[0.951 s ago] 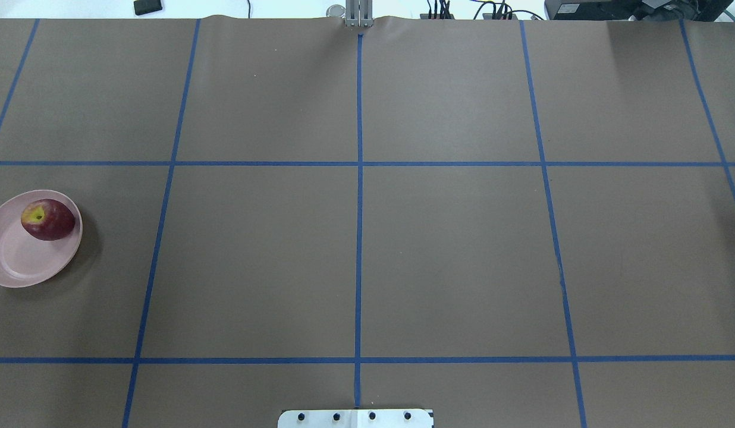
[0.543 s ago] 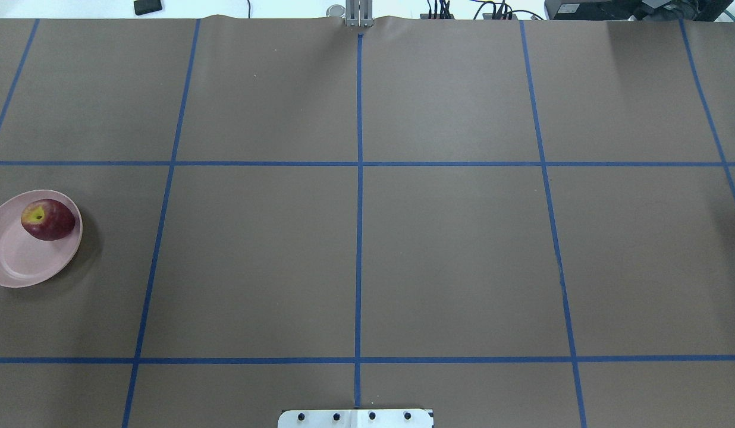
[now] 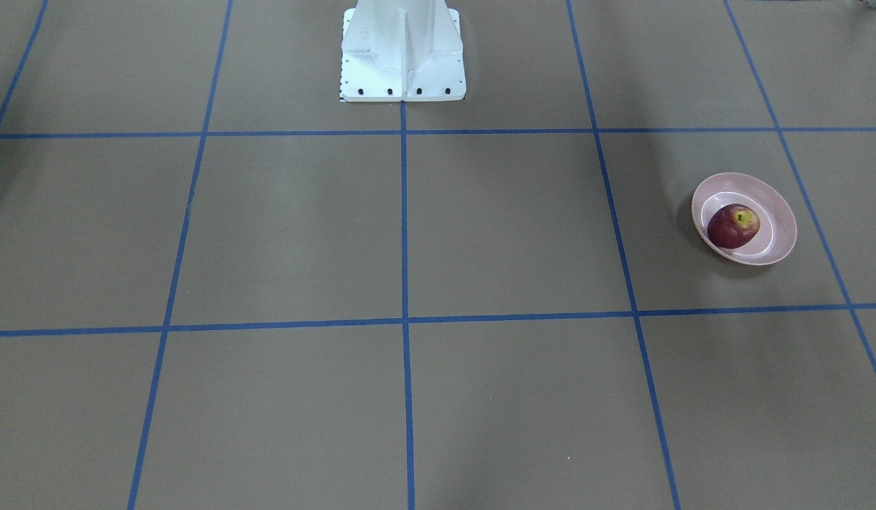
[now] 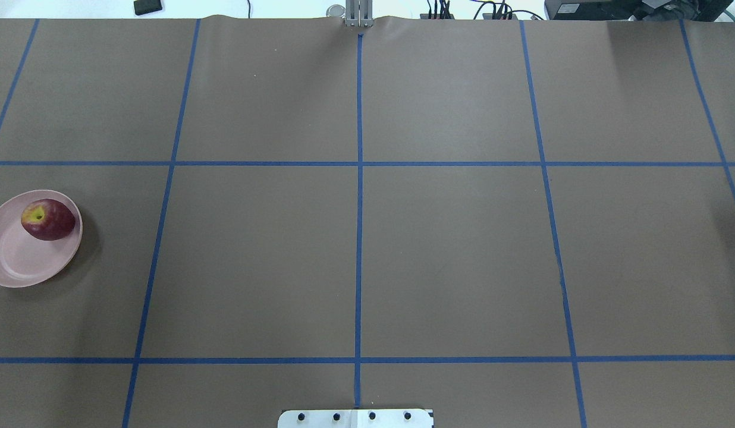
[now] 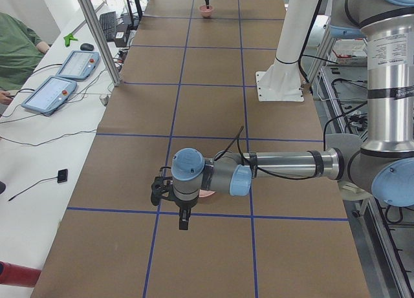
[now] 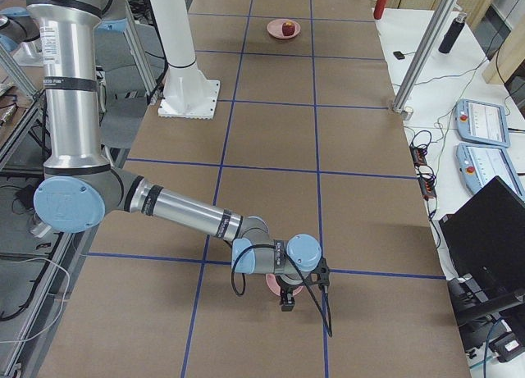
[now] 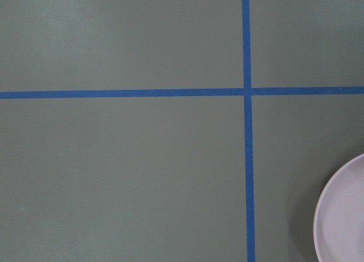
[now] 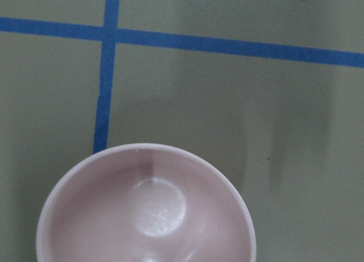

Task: Move apple from plate to bowl

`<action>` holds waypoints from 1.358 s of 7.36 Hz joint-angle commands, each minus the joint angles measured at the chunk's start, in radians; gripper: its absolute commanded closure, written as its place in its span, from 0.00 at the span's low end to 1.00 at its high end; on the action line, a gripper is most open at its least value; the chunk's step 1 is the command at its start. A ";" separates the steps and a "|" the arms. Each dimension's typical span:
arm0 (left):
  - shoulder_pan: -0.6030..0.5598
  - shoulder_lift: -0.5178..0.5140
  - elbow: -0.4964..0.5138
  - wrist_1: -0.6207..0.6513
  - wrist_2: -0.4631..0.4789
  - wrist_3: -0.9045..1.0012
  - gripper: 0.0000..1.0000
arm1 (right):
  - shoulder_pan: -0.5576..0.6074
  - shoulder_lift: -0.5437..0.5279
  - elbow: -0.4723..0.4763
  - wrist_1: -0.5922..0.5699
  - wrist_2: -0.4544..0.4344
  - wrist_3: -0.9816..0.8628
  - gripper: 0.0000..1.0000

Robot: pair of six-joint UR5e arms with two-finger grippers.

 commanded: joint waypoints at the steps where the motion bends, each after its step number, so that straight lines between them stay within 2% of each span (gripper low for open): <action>1: 0.000 0.000 -0.008 0.000 0.000 -0.001 0.02 | -0.004 0.002 -0.015 0.000 0.000 0.000 0.36; 2: 0.000 0.000 -0.008 0.000 0.000 -0.001 0.02 | -0.004 0.002 -0.015 0.002 0.000 -0.004 0.79; 3: 0.000 0.000 -0.009 0.000 0.000 -0.001 0.02 | -0.004 0.002 -0.015 0.002 0.000 -0.003 1.00; 5: 0.000 0.000 -0.010 0.000 0.000 -0.001 0.02 | -0.004 0.001 -0.012 0.002 0.012 0.002 1.00; 6: 0.000 0.000 -0.010 0.000 0.000 -0.001 0.02 | -0.002 0.001 -0.004 0.002 0.068 0.003 1.00; 8: 0.000 0.000 -0.010 0.000 0.000 -0.001 0.02 | 0.045 0.021 0.010 -0.002 0.238 0.023 1.00; 9: 0.000 0.000 -0.010 0.000 0.000 -0.001 0.02 | 0.053 0.048 0.051 -0.011 0.300 0.073 1.00; 10: 0.000 0.000 -0.010 0.000 0.000 -0.001 0.02 | 0.053 0.103 0.080 -0.011 0.306 0.162 1.00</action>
